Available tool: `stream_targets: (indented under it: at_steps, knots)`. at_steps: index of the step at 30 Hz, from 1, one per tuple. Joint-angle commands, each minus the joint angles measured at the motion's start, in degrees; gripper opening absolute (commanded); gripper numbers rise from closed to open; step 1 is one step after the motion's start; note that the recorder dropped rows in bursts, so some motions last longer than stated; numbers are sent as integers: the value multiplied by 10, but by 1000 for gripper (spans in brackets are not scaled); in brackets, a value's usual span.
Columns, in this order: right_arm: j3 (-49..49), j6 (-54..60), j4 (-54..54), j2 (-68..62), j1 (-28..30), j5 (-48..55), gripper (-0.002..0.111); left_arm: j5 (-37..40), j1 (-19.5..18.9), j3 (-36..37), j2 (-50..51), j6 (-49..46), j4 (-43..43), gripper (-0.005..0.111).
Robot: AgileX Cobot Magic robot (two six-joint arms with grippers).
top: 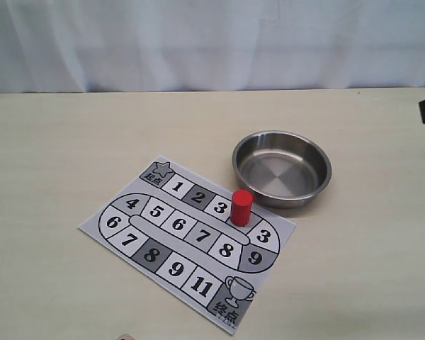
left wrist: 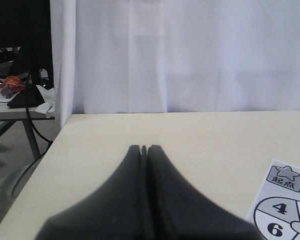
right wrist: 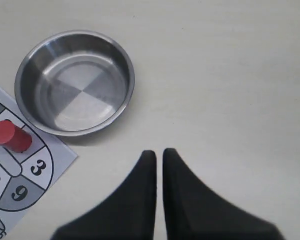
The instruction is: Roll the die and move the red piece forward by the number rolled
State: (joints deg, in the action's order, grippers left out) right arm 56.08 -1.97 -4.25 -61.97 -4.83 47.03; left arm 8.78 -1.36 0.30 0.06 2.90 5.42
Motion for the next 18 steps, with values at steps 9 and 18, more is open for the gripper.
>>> stream_targets:
  at_steps: [9,18]
  knots:
    - [-78,9,7,316,0,-17,4,-6,0,-3,-1,1,-1,0]
    - [-124,28,35,566,0,-13,4,-6,0,-3,-1,1,-1,0]
